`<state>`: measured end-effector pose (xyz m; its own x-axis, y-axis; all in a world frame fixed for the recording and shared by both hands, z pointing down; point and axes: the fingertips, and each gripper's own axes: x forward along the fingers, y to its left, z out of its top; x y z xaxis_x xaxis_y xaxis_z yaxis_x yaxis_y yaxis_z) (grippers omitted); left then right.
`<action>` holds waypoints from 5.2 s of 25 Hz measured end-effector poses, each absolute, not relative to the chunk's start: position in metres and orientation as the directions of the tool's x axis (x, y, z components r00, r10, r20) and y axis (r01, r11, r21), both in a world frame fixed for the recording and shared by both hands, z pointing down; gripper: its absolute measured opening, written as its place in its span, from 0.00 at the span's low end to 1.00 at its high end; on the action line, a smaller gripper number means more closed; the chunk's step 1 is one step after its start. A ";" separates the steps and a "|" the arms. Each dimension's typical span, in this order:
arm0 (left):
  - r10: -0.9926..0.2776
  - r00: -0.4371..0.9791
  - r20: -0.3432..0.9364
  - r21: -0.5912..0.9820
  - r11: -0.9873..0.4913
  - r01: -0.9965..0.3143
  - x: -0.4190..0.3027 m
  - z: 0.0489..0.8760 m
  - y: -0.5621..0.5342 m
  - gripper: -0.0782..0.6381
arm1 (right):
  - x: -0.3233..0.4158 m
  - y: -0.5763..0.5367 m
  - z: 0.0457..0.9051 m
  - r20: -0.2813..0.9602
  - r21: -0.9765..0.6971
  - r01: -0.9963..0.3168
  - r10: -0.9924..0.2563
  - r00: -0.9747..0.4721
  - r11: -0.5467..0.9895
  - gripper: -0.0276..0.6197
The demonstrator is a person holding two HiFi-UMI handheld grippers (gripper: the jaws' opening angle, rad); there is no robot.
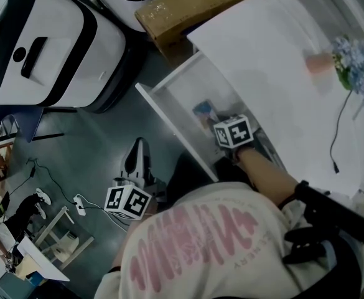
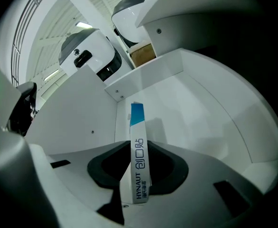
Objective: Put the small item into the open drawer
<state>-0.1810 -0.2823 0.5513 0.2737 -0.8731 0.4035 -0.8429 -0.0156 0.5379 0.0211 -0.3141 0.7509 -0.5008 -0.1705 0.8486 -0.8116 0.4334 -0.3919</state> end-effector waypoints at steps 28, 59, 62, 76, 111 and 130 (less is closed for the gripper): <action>-0.879 0.227 0.419 0.542 0.042 -0.839 -0.191 0.557 -0.263 0.15 | 0.026 -0.314 0.774 0.912 -0.297 -0.828 -0.115 -0.394 0.476 0.36; -0.856 0.267 0.443 0.558 0.031 -0.829 -0.193 0.557 -0.254 0.15 | 0.031 -0.314 0.790 0.934 -0.257 -0.846 -0.103 -0.341 0.468 0.38; -0.849 0.277 0.450 0.551 0.020 -0.834 -0.189 0.557 -0.255 0.15 | 0.025 -0.321 0.768 0.912 -0.261 -0.830 -0.154 -0.379 0.493 0.39; -0.888 0.313 0.338 0.523 -0.099 -0.847 -0.181 0.523 -0.284 0.15 | 0.033 -0.312 0.712 0.894 -0.205 -0.840 -0.253 -0.369 0.502 0.25; -0.881 0.470 0.063 0.499 -0.380 -0.779 -0.186 0.384 -0.213 0.15 | 0.037 -0.250 0.415 0.389 -0.340 -0.889 -0.815 -0.429 0.306 0.09; -0.853 0.521 0.031 0.454 -0.452 -0.767 -0.173 0.366 -0.138 0.15 | 0.044 -0.161 0.389 0.301 -0.303 -0.899 -0.863 -0.406 0.318 0.08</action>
